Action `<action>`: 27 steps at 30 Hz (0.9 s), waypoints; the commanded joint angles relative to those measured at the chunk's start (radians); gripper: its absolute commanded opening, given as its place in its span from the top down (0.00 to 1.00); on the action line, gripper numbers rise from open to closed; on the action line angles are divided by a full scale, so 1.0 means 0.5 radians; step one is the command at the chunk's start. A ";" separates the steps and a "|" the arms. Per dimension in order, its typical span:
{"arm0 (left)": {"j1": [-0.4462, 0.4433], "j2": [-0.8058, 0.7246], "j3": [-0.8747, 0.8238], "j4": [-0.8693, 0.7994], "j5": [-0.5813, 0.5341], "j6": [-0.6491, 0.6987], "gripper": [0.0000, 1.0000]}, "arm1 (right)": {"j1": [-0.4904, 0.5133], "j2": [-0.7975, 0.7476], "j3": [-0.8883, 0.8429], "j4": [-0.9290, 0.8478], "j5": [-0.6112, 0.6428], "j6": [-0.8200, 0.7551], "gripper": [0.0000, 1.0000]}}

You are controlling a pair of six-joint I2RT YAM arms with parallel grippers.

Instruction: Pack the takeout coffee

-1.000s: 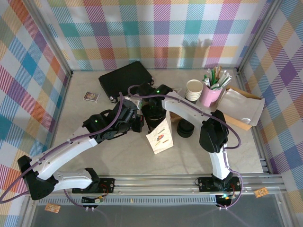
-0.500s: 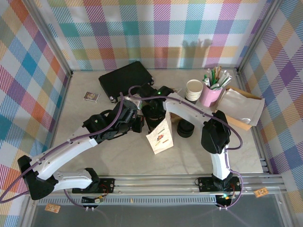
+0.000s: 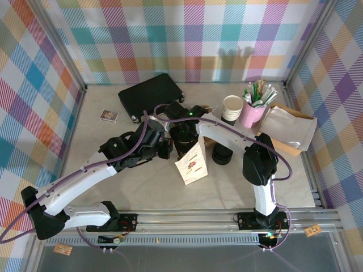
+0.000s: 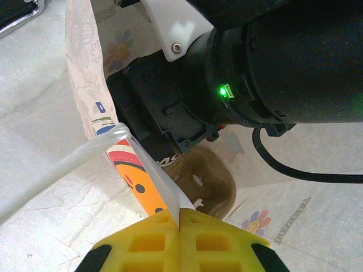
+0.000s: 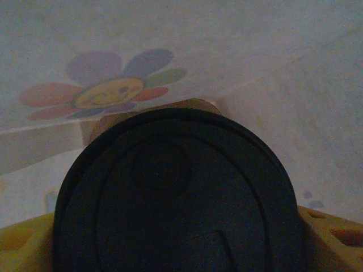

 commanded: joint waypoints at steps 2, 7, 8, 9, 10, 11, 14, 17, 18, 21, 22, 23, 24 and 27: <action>-0.037 -0.026 0.025 -0.130 -0.016 0.037 1.00 | -0.007 0.057 -0.055 -0.119 0.010 -0.013 0.25; -0.037 -0.022 0.019 -0.124 -0.007 0.021 1.00 | -0.006 0.053 -0.037 -0.162 -0.011 -0.016 0.16; -0.039 -0.021 0.019 -0.121 -0.009 0.021 1.00 | -0.005 0.055 -0.033 -0.167 -0.014 -0.015 0.16; -0.038 -0.023 0.018 -0.121 -0.008 0.020 1.00 | -0.006 0.052 -0.029 -0.173 -0.020 -0.018 0.15; -0.038 -0.023 0.016 -0.120 -0.009 0.020 1.00 | -0.005 0.052 -0.028 -0.176 -0.029 -0.017 0.15; -0.037 -0.023 0.016 -0.119 -0.009 0.019 1.00 | -0.006 0.050 -0.025 -0.180 -0.035 -0.019 0.15; -0.040 -0.021 0.013 -0.113 -0.010 0.011 1.00 | -0.006 0.044 -0.023 -0.190 -0.044 -0.023 0.14; -0.038 -0.016 0.013 -0.108 -0.006 0.011 1.00 | -0.004 0.038 -0.023 -0.189 -0.059 -0.034 0.13; -0.037 -0.015 0.015 -0.108 -0.004 0.011 1.00 | -0.006 0.036 -0.019 -0.193 -0.066 -0.043 0.11; -0.040 -0.013 0.016 -0.101 0.000 0.012 1.00 | -0.007 0.032 -0.008 -0.205 -0.072 -0.047 0.09; -0.038 -0.011 0.016 -0.100 0.003 0.013 1.00 | -0.008 0.032 -0.005 -0.210 -0.074 -0.051 0.08; -0.037 -0.010 0.016 -0.097 0.001 0.011 1.00 | -0.009 0.030 0.001 -0.214 -0.073 -0.051 0.08; -0.038 -0.010 0.016 -0.097 0.003 0.014 1.00 | -0.008 0.032 -0.001 -0.217 -0.074 -0.053 0.07; -0.037 -0.008 0.013 -0.094 0.003 0.011 1.00 | -0.009 0.029 0.008 -0.221 -0.074 -0.062 0.05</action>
